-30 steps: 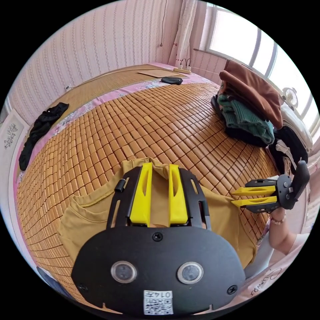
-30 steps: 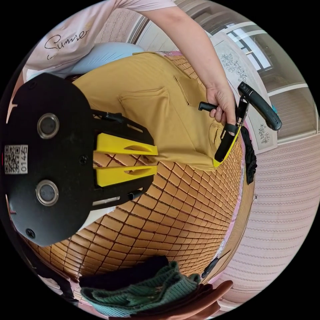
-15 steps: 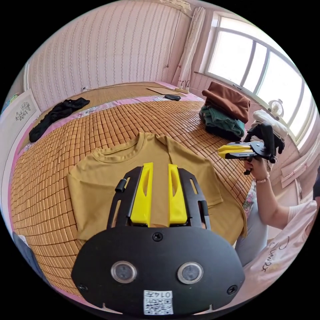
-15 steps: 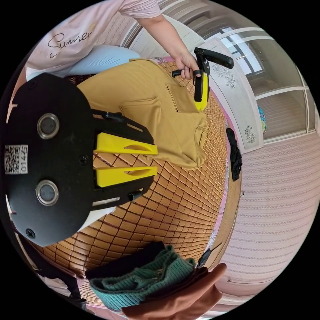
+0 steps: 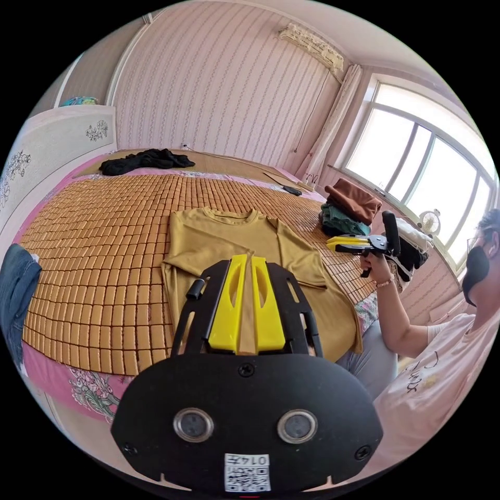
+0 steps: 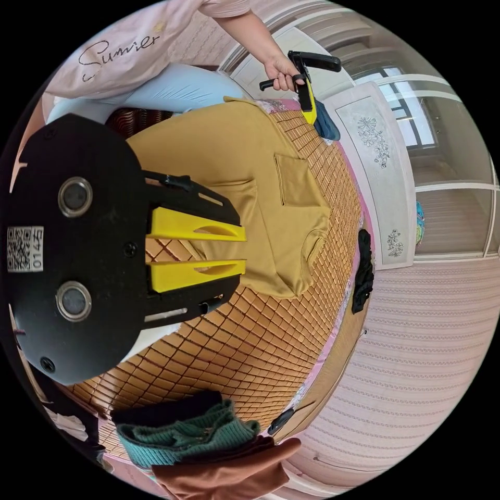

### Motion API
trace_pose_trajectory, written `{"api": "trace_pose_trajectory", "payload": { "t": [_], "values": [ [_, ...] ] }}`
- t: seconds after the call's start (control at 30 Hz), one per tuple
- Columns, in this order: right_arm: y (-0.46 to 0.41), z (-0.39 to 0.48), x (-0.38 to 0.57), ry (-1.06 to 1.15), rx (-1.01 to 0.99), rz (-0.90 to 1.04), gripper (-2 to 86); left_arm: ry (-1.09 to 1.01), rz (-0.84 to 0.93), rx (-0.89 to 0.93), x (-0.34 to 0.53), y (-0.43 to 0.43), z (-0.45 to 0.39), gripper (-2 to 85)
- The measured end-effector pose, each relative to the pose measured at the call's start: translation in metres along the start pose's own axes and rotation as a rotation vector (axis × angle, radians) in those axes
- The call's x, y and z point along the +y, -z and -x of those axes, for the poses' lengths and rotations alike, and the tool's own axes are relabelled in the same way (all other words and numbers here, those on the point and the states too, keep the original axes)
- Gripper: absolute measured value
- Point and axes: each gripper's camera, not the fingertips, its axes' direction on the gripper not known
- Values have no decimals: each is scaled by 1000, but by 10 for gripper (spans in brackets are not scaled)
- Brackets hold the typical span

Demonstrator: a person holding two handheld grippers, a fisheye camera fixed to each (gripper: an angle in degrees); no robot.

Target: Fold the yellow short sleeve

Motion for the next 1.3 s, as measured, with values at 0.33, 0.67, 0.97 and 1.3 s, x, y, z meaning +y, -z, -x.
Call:
{"api": "trace_pose_trajectory", "payload": {
  "t": [0.33,0.67,0.97,1.3],
  "values": [
    [-16,30,-11,131,-116,106,66,-128,60,-38,-23,-5,-50,-6],
    [-9,25,-13,128,-104,71,65,-92,103,-57,-26,-26,-36,0],
    [-29,18,-15,139,-67,125,64,-52,99,-73,-26,-30,5,8],
    [-28,-13,-10,75,-58,-23,73,45,74,-72,-26,-28,99,42]
  ]
}}
